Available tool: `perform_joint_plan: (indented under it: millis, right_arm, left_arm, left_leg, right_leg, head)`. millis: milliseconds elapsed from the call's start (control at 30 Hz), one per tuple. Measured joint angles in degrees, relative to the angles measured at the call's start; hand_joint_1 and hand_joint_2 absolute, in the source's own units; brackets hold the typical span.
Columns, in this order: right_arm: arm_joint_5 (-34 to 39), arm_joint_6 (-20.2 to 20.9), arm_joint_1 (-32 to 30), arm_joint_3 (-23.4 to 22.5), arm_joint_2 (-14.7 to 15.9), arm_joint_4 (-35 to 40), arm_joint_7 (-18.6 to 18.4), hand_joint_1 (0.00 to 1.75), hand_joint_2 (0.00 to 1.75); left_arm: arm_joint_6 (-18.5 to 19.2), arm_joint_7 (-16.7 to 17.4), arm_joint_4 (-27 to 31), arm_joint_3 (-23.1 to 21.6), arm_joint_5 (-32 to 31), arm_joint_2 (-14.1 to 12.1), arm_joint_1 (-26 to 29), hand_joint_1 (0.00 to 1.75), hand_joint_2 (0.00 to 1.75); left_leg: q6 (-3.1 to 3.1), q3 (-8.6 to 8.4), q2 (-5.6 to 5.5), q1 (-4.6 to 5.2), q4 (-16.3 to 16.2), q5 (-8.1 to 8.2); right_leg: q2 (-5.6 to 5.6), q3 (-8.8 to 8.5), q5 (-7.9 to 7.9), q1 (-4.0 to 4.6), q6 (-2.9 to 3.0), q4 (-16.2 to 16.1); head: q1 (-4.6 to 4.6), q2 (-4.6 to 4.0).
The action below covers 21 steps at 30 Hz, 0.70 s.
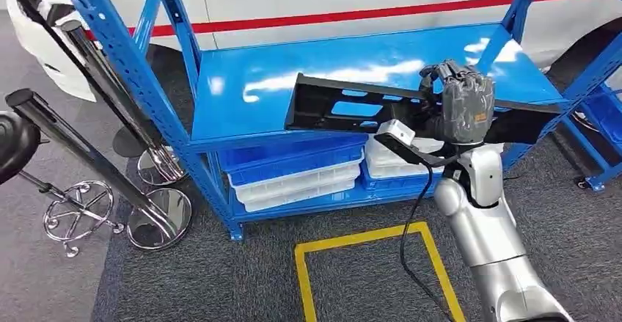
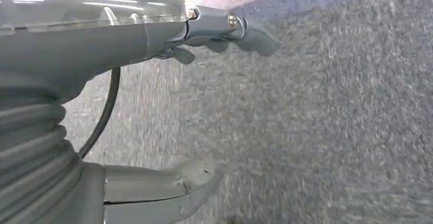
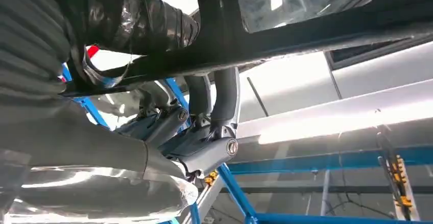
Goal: Take the parts from the cabinet and place them on the table.
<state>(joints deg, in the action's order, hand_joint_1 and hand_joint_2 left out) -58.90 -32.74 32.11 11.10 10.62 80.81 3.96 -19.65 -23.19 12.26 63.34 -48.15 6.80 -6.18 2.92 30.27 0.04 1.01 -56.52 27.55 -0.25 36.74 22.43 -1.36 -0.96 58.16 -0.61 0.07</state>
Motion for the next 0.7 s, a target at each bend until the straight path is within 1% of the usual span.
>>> perform_joint_plan:
  millis: [33,67,100,133,167,200,233,267,300,333,367,400,433,467,500,533,567,600,633,667,700]
  right_arm:
    - [0.0,0.0,0.0,-0.18,0.22,0.04,-0.02,1.75,1.75]
    - [0.02,0.0,0.08,-0.28,0.24,0.07,-0.02,1.75,1.75]
    - [0.02,0.0,0.28,-0.35,0.44,0.09,0.09,1.75,1.75]
    - [0.02,0.0,0.27,-0.5,0.5,0.07,0.04,1.75,1.75]
    - [0.02,0.02,0.13,-0.52,0.5,0.07,0.0,1.75,1.75]
    - [0.02,0.04,-0.03,-0.52,0.52,0.04,0.0,1.75,1.75]
    - [0.02,0.09,-0.06,-0.55,0.57,0.0,0.02,1.75,1.75]
    - [0.02,0.15,-0.05,-0.55,0.61,-0.02,0.02,1.75,1.75]
    - [0.02,0.24,-0.01,-0.57,0.66,-0.02,0.02,1.75,1.75]
    - [0.02,0.26,0.08,-0.66,0.68,-0.02,0.04,1.75,1.75]
    - [0.02,0.26,0.19,-0.77,0.7,-0.04,0.11,1.75,1.75]
    - [0.02,0.35,0.38,-0.83,0.7,-0.13,0.2,1.75,1.75]
    - [0.02,0.42,0.36,-0.98,0.83,-0.18,0.17,1.75,1.75]
    - [0.02,0.57,0.26,-1.18,0.9,-0.31,0.15,1.75,1.75]
    - [0.02,0.68,0.3,-1.2,0.92,-0.46,0.15,1.75,1.75]
    - [0.02,0.72,0.45,-1.2,0.92,-0.55,0.2,1.75,1.75]
    - [0.02,0.74,0.68,-1.2,0.92,-0.55,0.22,1.75,1.75]
    - [0.02,0.81,0.76,-1.22,0.94,-0.52,0.28,1.75,1.75]
    - [0.02,0.81,0.88,-1.29,0.94,-0.55,0.28,1.75,1.75]
    - [0.02,0.79,0.91,-1.33,0.94,-0.55,0.28,1.75,1.75]
    - [0.02,0.81,0.88,-1.33,0.94,-0.61,0.28,1.75,1.75]
  left_arm:
    - [-0.02,0.0,0.0,0.02,0.02,0.09,-0.02,0.0,1.75]
    - [-0.02,0.0,0.0,0.02,-0.02,0.09,-0.17,0.0,1.75]
    - [0.0,0.0,0.0,0.02,0.0,0.09,-0.26,0.0,1.75]
    - [0.0,0.0,0.0,0.02,0.0,0.11,-0.22,0.0,1.75]
    - [0.0,0.0,0.0,0.02,0.0,0.13,-0.14,0.0,1.75]
    - [0.0,0.0,0.0,0.02,0.0,0.18,-0.09,0.0,1.75]
    - [0.0,0.0,0.0,0.04,0.0,0.17,-0.09,0.0,1.75]
    - [0.0,0.0,0.0,0.04,0.0,0.17,-0.13,0.0,1.75]
    - [-0.02,0.0,0.0,0.07,0.0,0.17,-0.19,0.0,1.75]
    - [-0.02,0.0,0.0,0.07,-0.02,0.28,-0.22,0.0,1.75]
    - [-0.07,0.02,0.02,0.07,-0.02,0.2,-0.25,0.0,1.75]
    - [-0.2,0.02,0.15,0.11,-0.02,0.0,-0.42,0.0,1.75]
    - [-0.24,0.04,0.15,0.11,-0.02,0.04,-0.46,0.0,1.75]
    - [-0.26,0.09,0.15,0.11,-0.07,0.11,-0.38,0.0,1.75]
    - [-0.28,0.13,0.15,0.11,-0.11,0.18,-0.31,0.0,1.75]
    - [-0.28,0.15,0.15,0.11,-0.11,0.17,-0.29,0.0,1.75]
    - [-0.28,0.22,0.15,0.13,-0.11,0.2,-0.28,0.0,1.75]
    - [-0.28,0.26,0.15,0.13,-0.11,0.22,-0.3,0.0,1.75]
    - [-0.31,0.28,0.15,0.13,-0.11,0.2,-0.3,0.0,1.75]
    - [-0.31,0.33,0.15,0.13,-0.11,0.22,-0.31,0.0,1.75]
    - [-0.33,0.44,0.15,0.13,-0.11,0.22,-0.29,0.0,1.75]
  left_leg:
    - [0.23,-0.94,0.15,-0.94,2.01,-1.45]
    - [0.27,-0.68,0.44,-0.79,2.62,-2.08]
    - [0.65,-0.28,0.5,-0.86,2.75,-2.62]
    - [0.38,0.15,0.48,-0.8,2.73,-2.9]
    - [0.38,0.69,0.49,-0.75,2.52,-3.16]
    - [0.33,1.41,0.5,-0.75,1.98,-3.31]
    - [0.28,2.15,0.5,-0.79,1.37,-3.35]
    - [0.26,2.72,0.5,-0.82,0.81,-3.34]
    - [0.14,3.32,0.49,-0.95,0.04,-3.26]
    - [-0.22,3.9,0.45,-1.15,-0.87,-3.02]
    - [-0.72,4.58,0.35,-1.02,-1.75,-2.74]
    - [-1.07,5.41,0.26,-0.64,-3.06,-2.63]
    - [-1.18,5.74,0.12,-0.65,-2.93,-2.89]
    - [-1.37,5.84,0.09,-0.63,-2.97,-3.04]
    - [-1.63,5.95,0.09,-0.72,-2.99,-3.2]
    - [-1.8,6.15,0.09,-0.82,-3.17,-3.15]
    - [-2.18,6.72,0.07,-1.07,-4.4,-1.42]
    - [-2.55,7.8,0.1,-1.09,-7.41,1.27]
    - [-2.81,9.36,0.11,-1.18,-11.57,3.97]
    - [-2.96,10.97,0.11,-1.19,-16.22,6.35]
    - [-2.88,11.86,0.1,-1.19,-19.38,7.66]
  right_leg:
    - [0.05,0.14,0.21,0.42,-0.27,0.01]
    - [0.2,0.71,1.81,0.58,-0.4,0.99]
    - [0.28,1.96,4.6,0.44,-0.42,4.19]
    - [0.27,3.53,7.1,0.46,-0.5,8.46]
    - [0.27,5.23,9.24,0.43,-0.61,13.09]
    - [0.27,6.3,10.36,0.45,-0.73,16.37]
    - [0.24,6.1,10.07,0.34,-0.88,16.91]
    - [0.23,4.7,8.77,0.14,-1.06,14.97]
    - [0.21,2.05,6.75,-0.1,-1.27,10.85]
    - [0.18,-1.15,4.62,-0.36,-1.54,5.58]
    - [0.25,-2.74,5.69,-0.46,-1.8,2.33]
    - [0.6,-2.19,5.12,-0.35,-0.88,2.31]
    - [0.59,-1.87,5.16,-0.27,-0.29,2.9]
    - [0.6,-1.64,5.07,-0.06,-0.05,3.04]
    - [0.59,-1.5,4.84,0.11,0.32,3.1]
    - [0.53,-1.3,4.53,-0.05,0.81,2.98]
    - [0.39,-1.12,4.21,-0.1,1.31,2.86]
    - [0.36,-0.79,3.9,-0.12,1.76,2.75]
    - [0.34,-0.33,3.51,-0.07,2.02,2.72]
    - [0.34,0.24,3.15,-0.01,2.1,2.73]
    - [0.34,0.7,2.85,0.12,2.16,2.73]
  head:
    - [-0.02,0.02]
    - [-0.04,0.0]
    - [-0.02,0.0]
    - [-0.02,0.0]
    - [-0.02,0.0]
    - [-0.02,0.02]
    - [-0.02,0.02]
    - [-0.02,0.02]
    - [-0.02,0.0]
    - [-0.04,0.02]
    - [-0.02,0.0]
    - [0.04,0.02]
    - [0.07,0.02]
    - [0.07,0.0]
    - [0.04,0.0]
    - [0.04,0.0]
    - [0.04,0.0]
    - [0.04,0.0]
    - [0.04,0.02]
    - [0.07,0.0]
    - [0.07,0.02]
